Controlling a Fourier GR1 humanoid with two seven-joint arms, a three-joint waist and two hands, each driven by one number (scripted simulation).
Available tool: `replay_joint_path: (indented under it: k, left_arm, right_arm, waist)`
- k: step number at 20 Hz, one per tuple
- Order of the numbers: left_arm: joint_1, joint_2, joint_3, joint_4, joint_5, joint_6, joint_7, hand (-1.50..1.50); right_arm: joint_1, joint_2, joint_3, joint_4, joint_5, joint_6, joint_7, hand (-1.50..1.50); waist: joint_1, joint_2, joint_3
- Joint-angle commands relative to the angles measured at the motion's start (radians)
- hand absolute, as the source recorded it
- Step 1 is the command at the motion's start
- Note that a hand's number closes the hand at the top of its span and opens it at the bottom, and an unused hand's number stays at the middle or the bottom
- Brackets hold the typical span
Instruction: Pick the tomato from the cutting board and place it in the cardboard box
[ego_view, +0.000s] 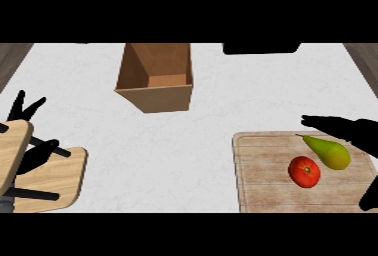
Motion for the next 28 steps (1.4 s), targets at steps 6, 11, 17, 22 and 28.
replay_joint_path:
  k: [6, 11, 17, 22, 28]
  left_arm:
    - [0.056, -0.192, -0.049, -0.006, 0.200, -0.126, 0.003, 0.00]
    - [0.035, -0.203, -0.026, 0.016, 0.181, -0.133, 0.017, 0.00]
    - [0.037, -0.227, -0.023, 0.012, 0.158, -0.149, 0.011, 0.00]
    - [0.038, -0.261, -0.024, 0.012, 0.144, -0.158, 0.012, 0.00]
    - [0.052, -0.253, 0.011, 0.020, 0.134, -0.184, -0.018, 0.00]
  right_arm:
    - [0.040, 0.019, 0.041, -0.002, 0.074, -0.032, 0.069, -1.50]
    - [0.050, 0.026, 0.048, -0.029, 0.094, -0.046, 0.089, -1.50]
    - [0.058, 0.072, 0.081, -0.039, 0.125, -0.070, 0.107, -1.50]
    - [0.053, 0.102, 0.073, -0.016, 0.122, -0.086, 0.116, -1.50]
    - [0.075, 0.125, 0.106, -0.012, 0.161, -0.105, 0.123, -1.50]
  waist:
    - [0.003, 0.019, -0.031]
    - [-0.016, 0.018, -0.031]
    - [-0.008, 0.020, -0.030]
    - [-0.007, 0.023, -0.030]
    - [0.001, 0.022, -0.030]
